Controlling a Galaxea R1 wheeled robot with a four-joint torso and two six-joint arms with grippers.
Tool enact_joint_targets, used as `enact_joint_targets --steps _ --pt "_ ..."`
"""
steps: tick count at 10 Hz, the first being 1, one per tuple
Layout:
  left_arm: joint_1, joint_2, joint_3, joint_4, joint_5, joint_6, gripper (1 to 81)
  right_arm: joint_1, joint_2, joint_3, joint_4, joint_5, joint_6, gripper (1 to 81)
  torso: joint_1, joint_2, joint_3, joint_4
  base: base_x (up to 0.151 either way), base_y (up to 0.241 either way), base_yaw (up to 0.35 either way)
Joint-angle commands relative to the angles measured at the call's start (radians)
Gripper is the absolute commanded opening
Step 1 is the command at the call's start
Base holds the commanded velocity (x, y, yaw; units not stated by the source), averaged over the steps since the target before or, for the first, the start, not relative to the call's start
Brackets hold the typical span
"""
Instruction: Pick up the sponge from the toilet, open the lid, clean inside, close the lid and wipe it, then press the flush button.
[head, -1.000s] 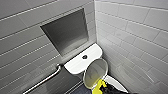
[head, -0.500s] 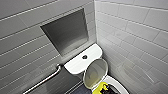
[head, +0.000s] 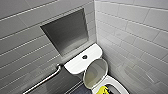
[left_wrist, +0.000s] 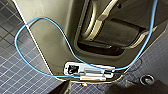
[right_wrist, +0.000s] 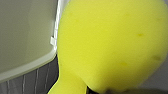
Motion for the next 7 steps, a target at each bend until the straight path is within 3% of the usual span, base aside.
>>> enact_joint_targets --steps 1,4,7 --pt "0.023 -0.006 0.0 -0.011 0.087 0.003 81.1 0.032 -0.213 0.335 -0.062 -0.063 -0.003 1.0 0.0 0.0 0.0 0.0 0.0 0.0 0.0" --pt "0.023 -0.006 0.0 -0.009 0.087 0.003 81.1 -0.026 -0.335 0.374 -0.056 -0.043 0.003 1.0 0.0 0.0 0.0 0.0 0.0 0.0 0.0" --pt "0.023 -0.006 0.0 -0.011 0.089 0.003 81.1 -0.092 -0.411 0.383 -0.053 0.029 0.003 1.0 0.0 0.0 0.0 0.0 0.0 0.0 0.0"
